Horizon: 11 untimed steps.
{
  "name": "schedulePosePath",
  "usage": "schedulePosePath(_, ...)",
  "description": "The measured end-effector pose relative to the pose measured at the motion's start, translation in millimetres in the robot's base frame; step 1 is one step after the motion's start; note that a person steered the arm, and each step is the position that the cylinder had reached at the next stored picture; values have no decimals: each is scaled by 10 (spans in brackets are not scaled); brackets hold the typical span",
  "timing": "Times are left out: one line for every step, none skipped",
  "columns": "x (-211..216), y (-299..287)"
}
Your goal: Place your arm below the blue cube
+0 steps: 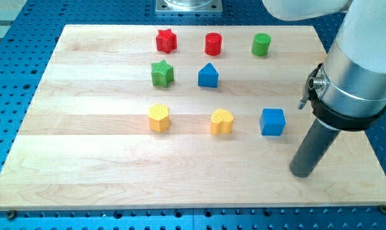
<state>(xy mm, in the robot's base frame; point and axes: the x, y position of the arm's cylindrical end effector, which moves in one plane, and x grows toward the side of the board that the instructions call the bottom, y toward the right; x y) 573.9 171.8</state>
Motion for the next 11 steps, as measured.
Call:
schedulePosePath(0, 0)
schedulePosePath(-10, 0)
schedulePosePath(-43, 0)
schedulePosePath(-81, 0)
schedulePosePath(-120, 0)
schedulePosePath(-163, 0)
schedulePosePath(-191, 0)
schedulePosePath(-191, 0)
schedulePosePath(-191, -52)
schedulePosePath(-191, -161)
schedulePosePath(-191, -244)
